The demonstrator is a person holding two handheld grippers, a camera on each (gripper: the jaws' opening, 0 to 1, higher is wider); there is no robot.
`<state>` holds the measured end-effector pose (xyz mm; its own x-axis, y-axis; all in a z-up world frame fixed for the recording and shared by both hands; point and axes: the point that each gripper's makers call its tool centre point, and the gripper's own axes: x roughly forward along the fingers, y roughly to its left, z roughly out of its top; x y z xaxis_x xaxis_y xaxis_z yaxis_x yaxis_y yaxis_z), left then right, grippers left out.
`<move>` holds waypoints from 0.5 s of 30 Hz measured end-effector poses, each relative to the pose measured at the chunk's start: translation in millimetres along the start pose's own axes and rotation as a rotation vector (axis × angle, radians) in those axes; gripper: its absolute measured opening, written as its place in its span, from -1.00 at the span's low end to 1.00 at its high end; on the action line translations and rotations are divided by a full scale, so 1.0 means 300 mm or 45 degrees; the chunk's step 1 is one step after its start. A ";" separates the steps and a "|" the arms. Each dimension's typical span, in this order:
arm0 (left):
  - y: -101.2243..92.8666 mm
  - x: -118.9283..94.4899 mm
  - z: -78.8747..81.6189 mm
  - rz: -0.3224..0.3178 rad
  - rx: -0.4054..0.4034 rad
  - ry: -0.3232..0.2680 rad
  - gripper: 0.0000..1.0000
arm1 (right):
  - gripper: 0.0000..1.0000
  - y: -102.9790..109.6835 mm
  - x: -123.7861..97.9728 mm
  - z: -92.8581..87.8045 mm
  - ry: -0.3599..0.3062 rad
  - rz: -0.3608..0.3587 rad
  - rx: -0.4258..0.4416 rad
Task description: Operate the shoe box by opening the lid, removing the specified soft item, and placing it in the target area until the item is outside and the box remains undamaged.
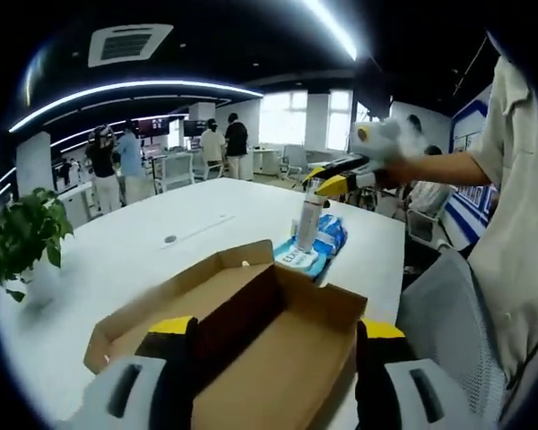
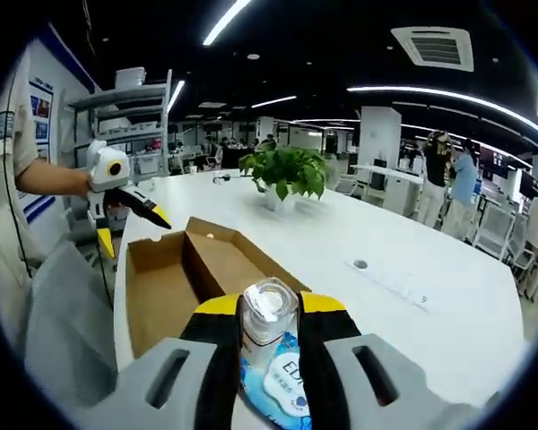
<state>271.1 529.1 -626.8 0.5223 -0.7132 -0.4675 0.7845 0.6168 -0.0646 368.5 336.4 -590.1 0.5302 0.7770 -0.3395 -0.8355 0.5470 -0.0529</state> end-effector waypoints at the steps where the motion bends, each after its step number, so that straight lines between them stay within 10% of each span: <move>1: 0.006 -0.009 -0.007 0.013 -0.009 0.004 0.57 | -0.60 -0.015 0.007 -0.001 0.004 -0.004 -0.007; 15: 0.051 -0.102 -0.076 0.141 -0.052 0.035 0.71 | -0.59 -0.176 0.087 -0.057 0.066 -0.072 -0.060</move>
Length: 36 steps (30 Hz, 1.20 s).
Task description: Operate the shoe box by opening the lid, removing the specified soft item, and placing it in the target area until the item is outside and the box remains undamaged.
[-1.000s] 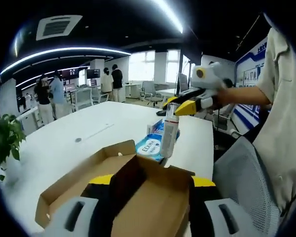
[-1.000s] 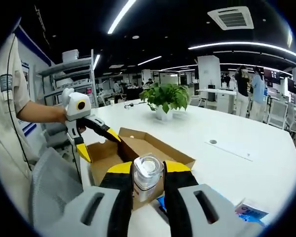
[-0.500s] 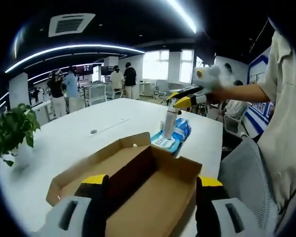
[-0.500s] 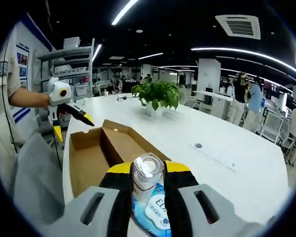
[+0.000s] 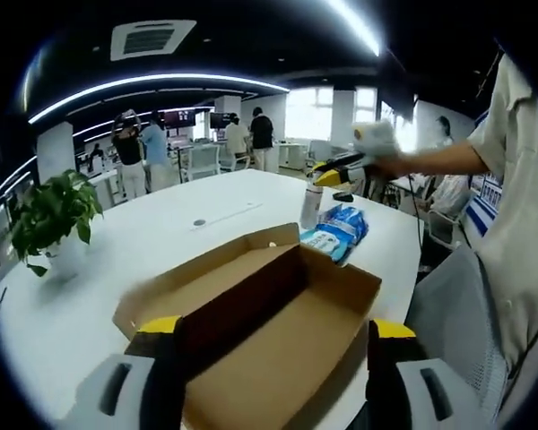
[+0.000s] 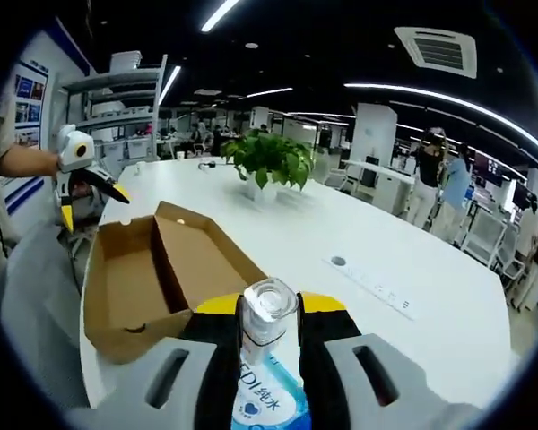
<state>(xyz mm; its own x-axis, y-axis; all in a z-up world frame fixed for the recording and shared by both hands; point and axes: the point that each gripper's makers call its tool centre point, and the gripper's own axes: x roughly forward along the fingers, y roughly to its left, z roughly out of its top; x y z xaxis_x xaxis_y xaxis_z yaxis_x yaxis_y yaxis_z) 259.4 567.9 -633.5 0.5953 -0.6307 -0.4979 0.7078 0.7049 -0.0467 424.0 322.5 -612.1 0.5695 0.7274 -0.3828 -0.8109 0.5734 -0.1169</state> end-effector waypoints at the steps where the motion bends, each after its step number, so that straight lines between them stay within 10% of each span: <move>1: 0.005 -0.008 -0.008 0.012 -0.006 0.003 0.72 | -0.59 -0.009 0.005 -0.002 0.003 -0.009 0.000; 36: 0.043 -0.133 -0.112 0.152 -0.074 0.045 0.70 | -0.57 -0.117 0.114 -0.236 0.254 -0.070 -0.134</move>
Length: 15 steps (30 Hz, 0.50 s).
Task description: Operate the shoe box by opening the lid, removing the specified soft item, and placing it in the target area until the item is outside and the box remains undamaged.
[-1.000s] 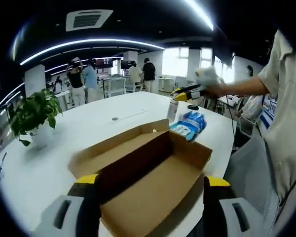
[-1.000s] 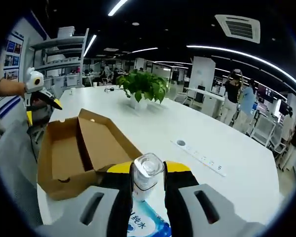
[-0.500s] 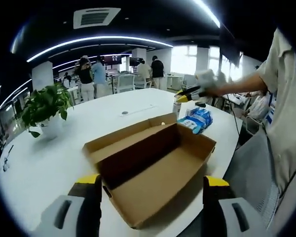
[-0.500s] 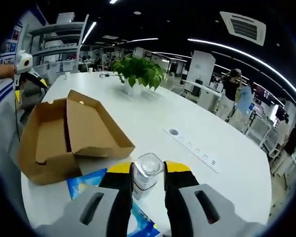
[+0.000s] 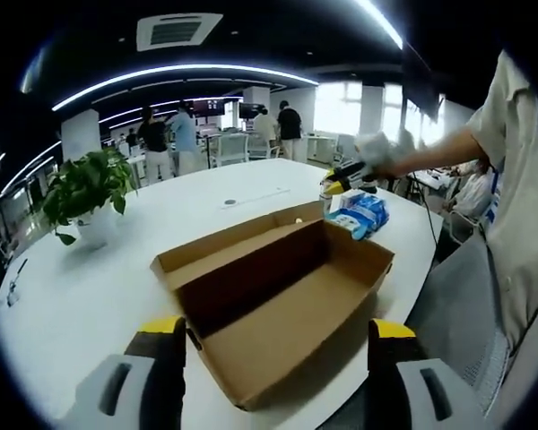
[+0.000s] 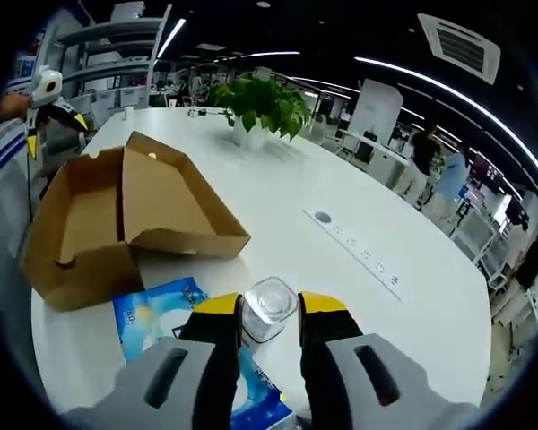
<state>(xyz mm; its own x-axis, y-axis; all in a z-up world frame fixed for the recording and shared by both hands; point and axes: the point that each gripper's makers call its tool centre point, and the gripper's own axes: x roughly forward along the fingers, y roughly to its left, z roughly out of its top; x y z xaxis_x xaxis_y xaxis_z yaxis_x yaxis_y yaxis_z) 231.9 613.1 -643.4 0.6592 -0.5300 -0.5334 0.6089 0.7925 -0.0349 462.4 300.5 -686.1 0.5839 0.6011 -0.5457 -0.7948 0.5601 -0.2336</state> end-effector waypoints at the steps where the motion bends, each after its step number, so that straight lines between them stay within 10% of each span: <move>1: 0.001 0.000 0.000 0.002 -0.003 -0.001 0.70 | -0.56 0.000 0.000 -0.003 0.004 -0.001 0.001; 15: 0.003 -0.005 -0.011 0.013 -0.011 -0.003 0.68 | -0.56 -0.022 0.011 -0.006 0.017 -0.034 0.007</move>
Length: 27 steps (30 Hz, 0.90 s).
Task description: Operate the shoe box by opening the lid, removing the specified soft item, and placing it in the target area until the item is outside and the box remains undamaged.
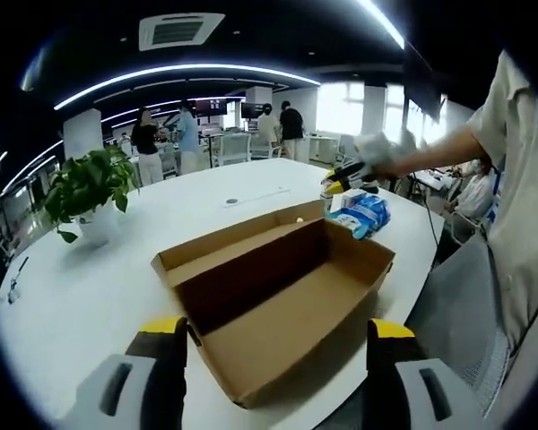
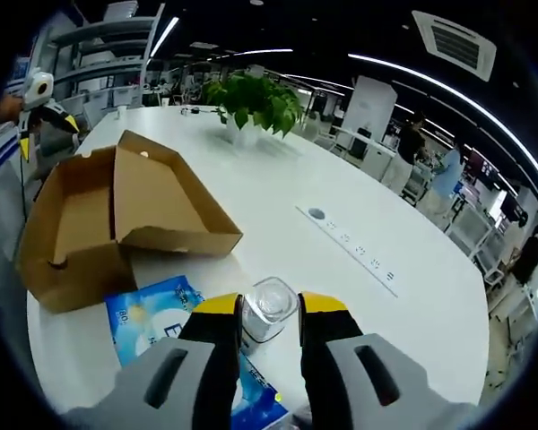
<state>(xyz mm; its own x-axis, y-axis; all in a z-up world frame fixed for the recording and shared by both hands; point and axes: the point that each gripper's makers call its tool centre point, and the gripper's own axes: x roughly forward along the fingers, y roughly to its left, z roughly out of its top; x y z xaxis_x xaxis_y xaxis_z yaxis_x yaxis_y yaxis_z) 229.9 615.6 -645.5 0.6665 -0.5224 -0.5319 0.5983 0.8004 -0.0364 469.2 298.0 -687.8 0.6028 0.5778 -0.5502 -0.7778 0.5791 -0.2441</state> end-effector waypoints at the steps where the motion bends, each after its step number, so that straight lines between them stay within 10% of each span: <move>1: 0.001 -0.001 0.001 0.003 -0.002 -0.002 0.68 | -0.56 -0.001 0.001 0.000 0.001 -0.001 0.001; 27: 0.006 0.003 -0.006 0.024 0.004 0.017 0.55 | -0.50 -0.008 -0.002 -0.013 0.026 0.015 0.037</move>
<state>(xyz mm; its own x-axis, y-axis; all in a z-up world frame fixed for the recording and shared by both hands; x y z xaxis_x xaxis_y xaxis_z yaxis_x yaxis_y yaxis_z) 230.7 617.3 -647.6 0.6718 -0.5033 -0.5435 0.5870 0.8092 -0.0239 470.0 294.0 -689.9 0.5897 0.5727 -0.5695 -0.7792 0.5889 -0.2147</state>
